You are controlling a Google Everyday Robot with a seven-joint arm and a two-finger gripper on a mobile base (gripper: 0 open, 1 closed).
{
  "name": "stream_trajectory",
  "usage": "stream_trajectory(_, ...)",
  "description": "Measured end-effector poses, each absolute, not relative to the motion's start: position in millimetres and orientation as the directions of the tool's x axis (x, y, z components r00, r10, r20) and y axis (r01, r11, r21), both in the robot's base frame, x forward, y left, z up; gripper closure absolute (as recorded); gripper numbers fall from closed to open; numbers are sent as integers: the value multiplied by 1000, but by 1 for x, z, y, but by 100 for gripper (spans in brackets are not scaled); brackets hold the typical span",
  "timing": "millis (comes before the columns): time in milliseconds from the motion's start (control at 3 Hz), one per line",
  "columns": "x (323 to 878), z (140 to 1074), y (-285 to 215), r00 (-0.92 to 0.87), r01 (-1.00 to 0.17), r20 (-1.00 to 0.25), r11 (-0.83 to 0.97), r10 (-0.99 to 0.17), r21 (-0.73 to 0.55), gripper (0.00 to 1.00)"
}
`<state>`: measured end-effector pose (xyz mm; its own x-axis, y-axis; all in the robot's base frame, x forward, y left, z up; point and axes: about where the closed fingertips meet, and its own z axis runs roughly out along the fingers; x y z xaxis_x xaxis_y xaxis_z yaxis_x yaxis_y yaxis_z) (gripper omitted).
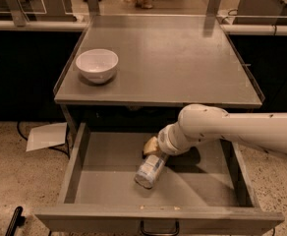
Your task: Pick blue plastic bottle from top drawer and place on counter
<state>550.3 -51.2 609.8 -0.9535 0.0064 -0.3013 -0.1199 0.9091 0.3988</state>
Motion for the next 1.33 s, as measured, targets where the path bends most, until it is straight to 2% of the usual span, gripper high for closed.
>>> stream_trajectory(333,551,625,-38,-947,-138,-321,870,24,473,100)
stream_trajectory(667,526,654,-23,-923,-201,-383,803,36,561,100)
stream_trajectory(1333,469,703,-13,-869,-352,-495,671,26,653,100)
